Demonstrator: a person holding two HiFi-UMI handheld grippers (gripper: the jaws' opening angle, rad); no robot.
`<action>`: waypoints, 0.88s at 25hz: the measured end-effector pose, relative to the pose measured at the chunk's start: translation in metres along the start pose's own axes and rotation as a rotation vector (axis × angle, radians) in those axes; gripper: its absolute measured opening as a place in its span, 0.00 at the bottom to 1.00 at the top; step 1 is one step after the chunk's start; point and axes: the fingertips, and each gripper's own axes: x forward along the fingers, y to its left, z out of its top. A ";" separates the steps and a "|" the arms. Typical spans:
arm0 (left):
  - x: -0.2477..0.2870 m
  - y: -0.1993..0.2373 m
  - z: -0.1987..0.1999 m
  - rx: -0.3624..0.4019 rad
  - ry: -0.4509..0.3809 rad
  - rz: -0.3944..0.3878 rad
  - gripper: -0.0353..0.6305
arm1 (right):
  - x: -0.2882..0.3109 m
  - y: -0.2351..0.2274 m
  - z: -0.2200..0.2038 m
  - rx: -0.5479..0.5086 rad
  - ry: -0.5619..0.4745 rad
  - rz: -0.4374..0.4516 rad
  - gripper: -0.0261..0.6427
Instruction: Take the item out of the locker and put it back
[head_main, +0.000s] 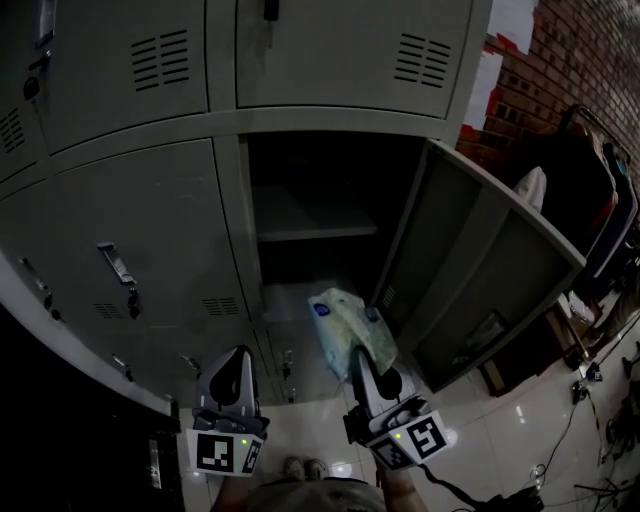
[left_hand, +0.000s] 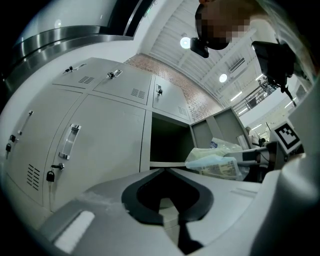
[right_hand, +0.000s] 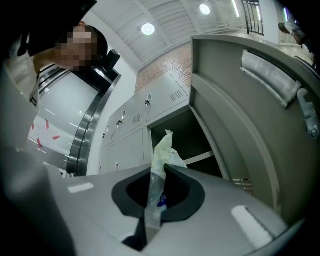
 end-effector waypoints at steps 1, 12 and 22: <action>0.000 0.000 0.001 0.000 -0.001 -0.001 0.06 | -0.001 -0.001 -0.001 0.000 0.003 -0.004 0.06; 0.005 0.003 0.000 0.016 0.001 -0.003 0.06 | -0.003 -0.004 -0.005 -0.043 0.019 -0.008 0.06; 0.012 0.008 0.004 0.018 -0.009 0.003 0.06 | 0.085 -0.011 0.060 -0.110 0.056 -0.022 0.06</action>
